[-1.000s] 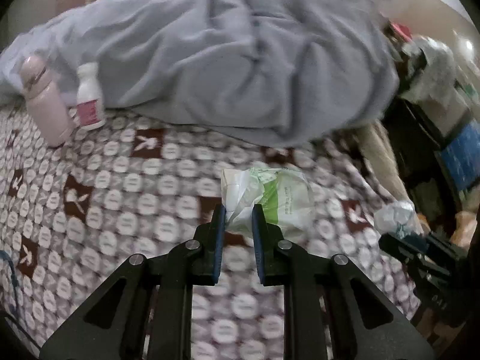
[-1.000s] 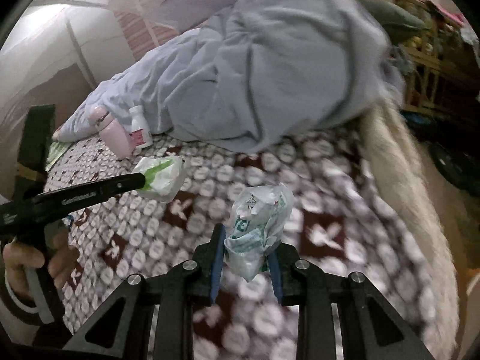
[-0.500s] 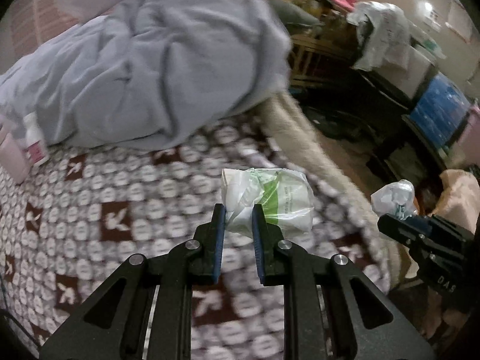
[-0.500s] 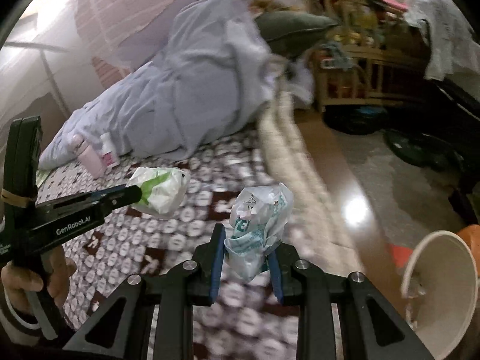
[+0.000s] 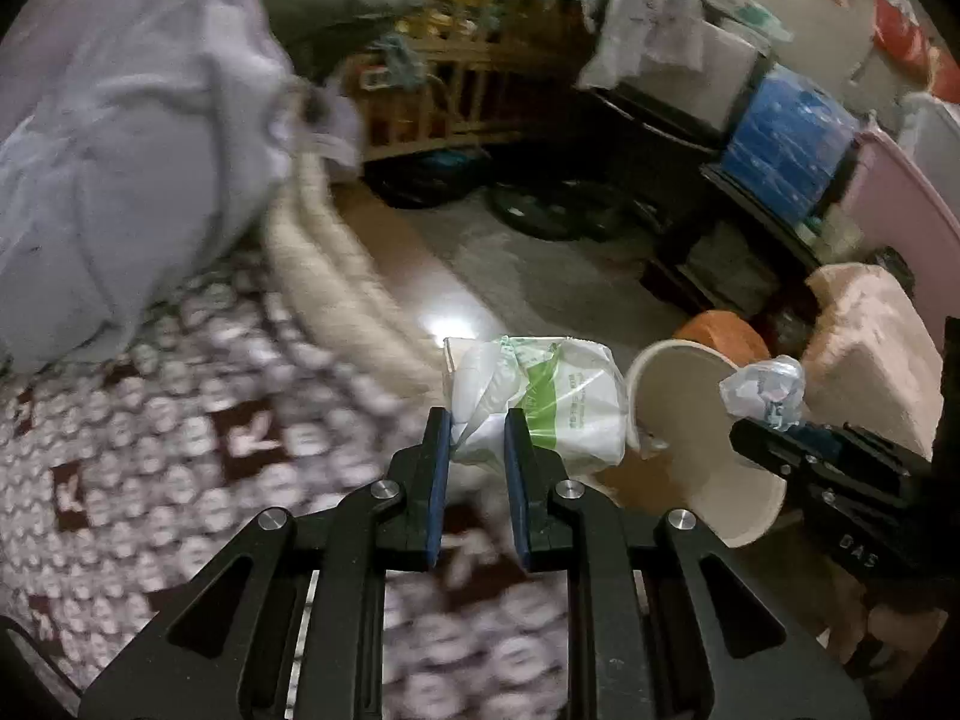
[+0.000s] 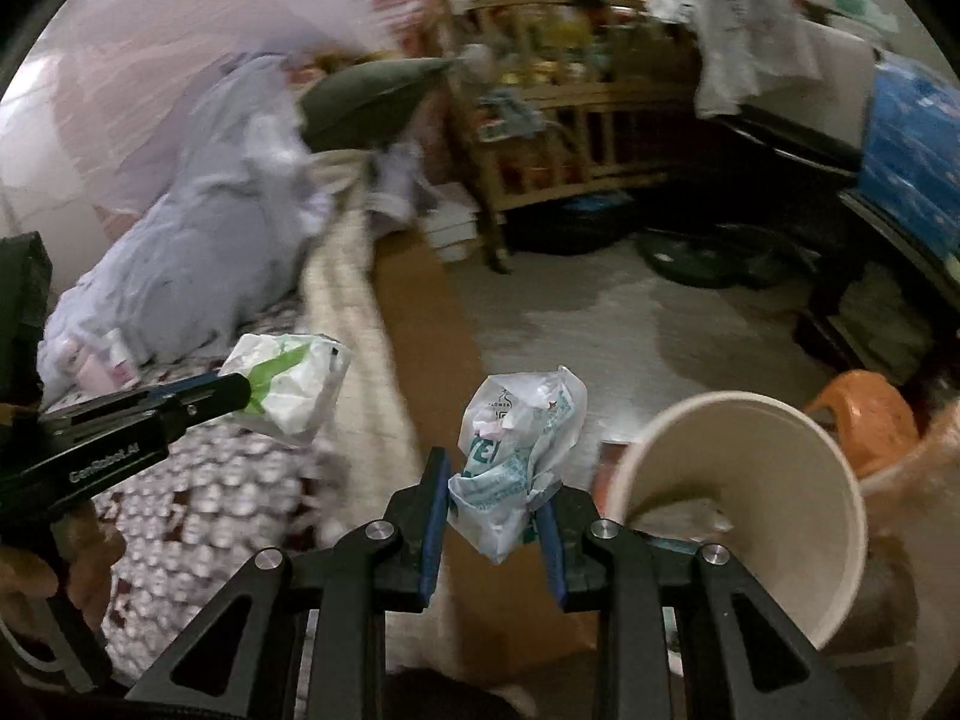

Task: Collect trash
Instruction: 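Carry the wrapped pack with the left tool while the right tool carries the plastic bag to the bucket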

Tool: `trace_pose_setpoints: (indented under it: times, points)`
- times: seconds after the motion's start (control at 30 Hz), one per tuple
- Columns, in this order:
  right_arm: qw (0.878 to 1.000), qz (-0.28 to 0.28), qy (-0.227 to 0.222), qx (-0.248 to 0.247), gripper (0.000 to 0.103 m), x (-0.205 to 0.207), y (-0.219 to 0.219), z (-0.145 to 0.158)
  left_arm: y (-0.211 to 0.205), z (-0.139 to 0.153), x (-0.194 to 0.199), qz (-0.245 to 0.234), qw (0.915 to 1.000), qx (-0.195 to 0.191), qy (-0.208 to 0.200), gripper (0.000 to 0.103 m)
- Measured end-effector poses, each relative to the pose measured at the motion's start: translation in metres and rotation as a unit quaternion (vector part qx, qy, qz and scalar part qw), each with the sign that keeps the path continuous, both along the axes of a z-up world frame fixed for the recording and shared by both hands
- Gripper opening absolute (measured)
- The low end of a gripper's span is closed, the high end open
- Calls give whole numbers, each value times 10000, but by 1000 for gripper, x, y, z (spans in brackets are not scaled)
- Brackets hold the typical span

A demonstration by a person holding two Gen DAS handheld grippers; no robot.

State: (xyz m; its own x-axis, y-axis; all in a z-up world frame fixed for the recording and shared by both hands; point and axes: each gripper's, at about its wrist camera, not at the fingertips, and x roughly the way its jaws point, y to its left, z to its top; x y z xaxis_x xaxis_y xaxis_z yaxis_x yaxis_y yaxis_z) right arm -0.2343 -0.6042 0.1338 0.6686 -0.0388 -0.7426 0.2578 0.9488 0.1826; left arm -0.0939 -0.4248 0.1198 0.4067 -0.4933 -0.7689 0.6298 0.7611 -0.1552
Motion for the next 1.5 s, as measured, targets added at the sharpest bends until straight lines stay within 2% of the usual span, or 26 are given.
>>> trace_pose_setpoints:
  times: [0.3,0.63,1.5]
  points:
    - [9977,-648,194,71,26,-34,-60,-18,-66,-10,-18,-506,9986,93,133,15]
    - [9945,-998,303,133,26,-48,-95,-29,-114,-25,-33,-841,9959,272,193,15]
    - [9899,-1358,350,226,26,-65,-126,-43,-154,-48,-47,-1172,9908,621,249,15]
